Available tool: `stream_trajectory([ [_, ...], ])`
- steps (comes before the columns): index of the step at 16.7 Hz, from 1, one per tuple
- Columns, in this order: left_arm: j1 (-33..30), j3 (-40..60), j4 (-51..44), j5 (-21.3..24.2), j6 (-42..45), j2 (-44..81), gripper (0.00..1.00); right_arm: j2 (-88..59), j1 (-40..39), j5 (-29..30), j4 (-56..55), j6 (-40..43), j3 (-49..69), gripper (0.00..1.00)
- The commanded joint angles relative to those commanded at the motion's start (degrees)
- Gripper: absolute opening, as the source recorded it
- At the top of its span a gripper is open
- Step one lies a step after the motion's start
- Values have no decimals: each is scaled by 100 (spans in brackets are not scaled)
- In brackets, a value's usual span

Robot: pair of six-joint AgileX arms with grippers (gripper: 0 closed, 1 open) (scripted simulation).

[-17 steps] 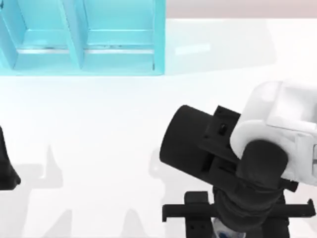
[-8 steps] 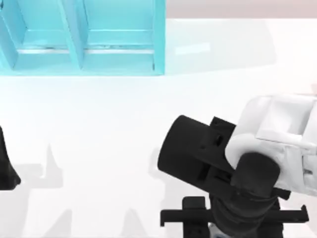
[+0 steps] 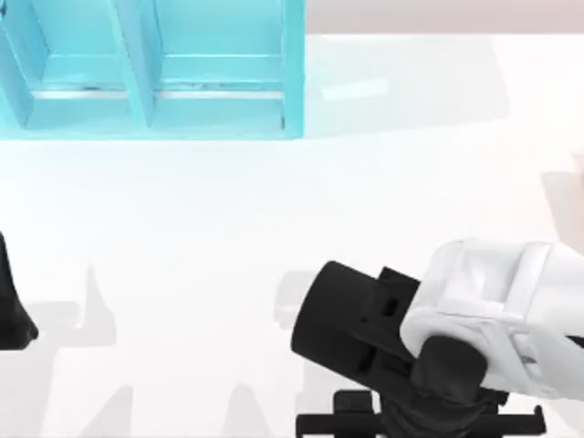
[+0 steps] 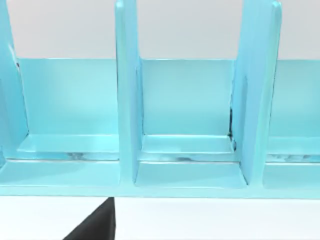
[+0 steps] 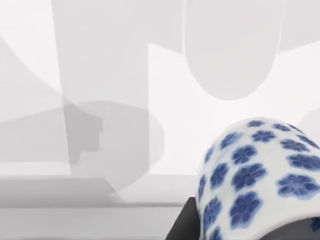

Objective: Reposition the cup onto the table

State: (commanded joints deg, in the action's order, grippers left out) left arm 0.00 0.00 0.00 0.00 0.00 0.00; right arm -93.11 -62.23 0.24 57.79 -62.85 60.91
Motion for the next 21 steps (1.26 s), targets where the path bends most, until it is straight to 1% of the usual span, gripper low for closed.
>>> stream_trajectory([
  [2,0,0,0,0,0,0,100,0,0,0,0,0,0,0],
  [15,0,0,0,0,0,0,100,0,0,0,0,0,0,98],
  [16,0,0,0,0,0,0,100,0,0,0,0,0,0,100],
  [21,0,0,0,0,0,0,100,0,0,0,0,0,0,100],
])
